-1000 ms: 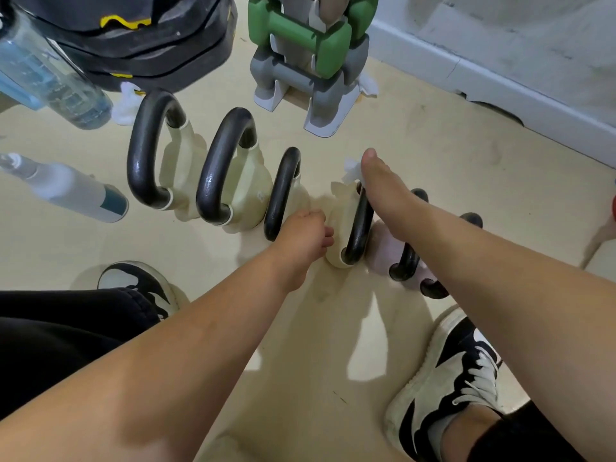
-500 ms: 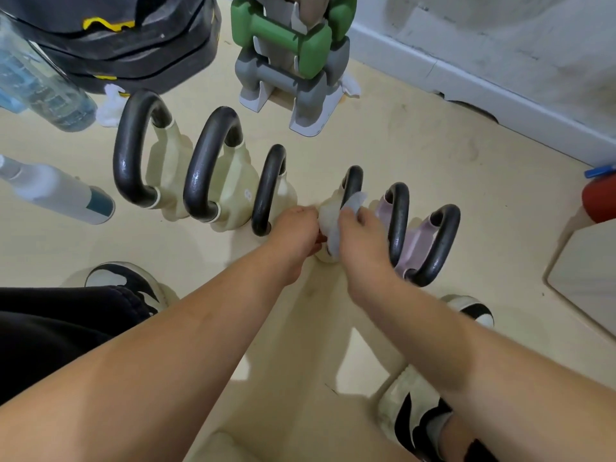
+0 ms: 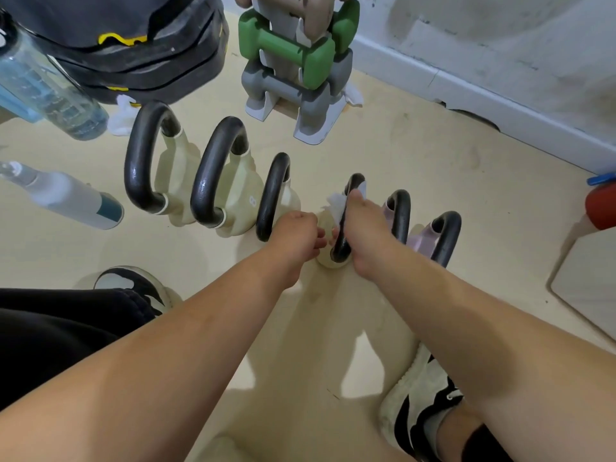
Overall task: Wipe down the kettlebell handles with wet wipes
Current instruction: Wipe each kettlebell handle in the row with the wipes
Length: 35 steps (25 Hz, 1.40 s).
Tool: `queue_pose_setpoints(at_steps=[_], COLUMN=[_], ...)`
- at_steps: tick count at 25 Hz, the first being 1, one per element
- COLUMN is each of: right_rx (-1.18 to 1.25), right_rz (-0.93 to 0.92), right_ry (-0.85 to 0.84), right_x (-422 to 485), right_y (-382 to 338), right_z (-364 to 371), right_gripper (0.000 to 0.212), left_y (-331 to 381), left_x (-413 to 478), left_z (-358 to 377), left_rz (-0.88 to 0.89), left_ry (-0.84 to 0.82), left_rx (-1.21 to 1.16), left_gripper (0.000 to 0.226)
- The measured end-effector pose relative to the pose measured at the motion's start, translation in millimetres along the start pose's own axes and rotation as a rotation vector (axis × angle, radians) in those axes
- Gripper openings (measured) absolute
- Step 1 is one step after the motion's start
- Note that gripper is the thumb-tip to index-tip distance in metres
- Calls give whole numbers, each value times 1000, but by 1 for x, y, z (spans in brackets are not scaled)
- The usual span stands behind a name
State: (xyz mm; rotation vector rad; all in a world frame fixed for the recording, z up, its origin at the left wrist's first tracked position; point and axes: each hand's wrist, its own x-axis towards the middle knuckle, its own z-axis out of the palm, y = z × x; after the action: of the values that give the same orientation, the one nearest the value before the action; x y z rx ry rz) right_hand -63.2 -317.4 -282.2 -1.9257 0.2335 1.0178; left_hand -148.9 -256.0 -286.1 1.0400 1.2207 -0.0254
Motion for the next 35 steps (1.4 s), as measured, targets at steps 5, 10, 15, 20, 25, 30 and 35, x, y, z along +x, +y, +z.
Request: queue_pose_setpoints(at_steps=[5,10,15,20,25,30,35], right_rx=[-233,-490,-420,-628,-897,-1040,-1111], right_rz=[-306,-342,-486,-618,-714,-705,-610], right_ry=[45,11,127,280,134,57,-49], right_x=[-66,-90,-95,-76,-27,1,27], right_y=[47,46,15,31,49,56,16], right_z=[1,-27,-84,-108,-92,-96,-97], right_gripper=[44,21,31,46,63,66,78], left_y=[2,13,17,13,7,10,10], left_x=[-16,-41,-67,-70,-64,-51,-44], left_z=[-3,-2,24,39,50,64,70], left_rz=[-7,85,312,286,287,302,353], left_ry=[-3,-7,64,-137,-76,-9,-5], left_rx=[10,147,238,220,208,199,250], left_gripper=[18,25,20,22,20,21,21])
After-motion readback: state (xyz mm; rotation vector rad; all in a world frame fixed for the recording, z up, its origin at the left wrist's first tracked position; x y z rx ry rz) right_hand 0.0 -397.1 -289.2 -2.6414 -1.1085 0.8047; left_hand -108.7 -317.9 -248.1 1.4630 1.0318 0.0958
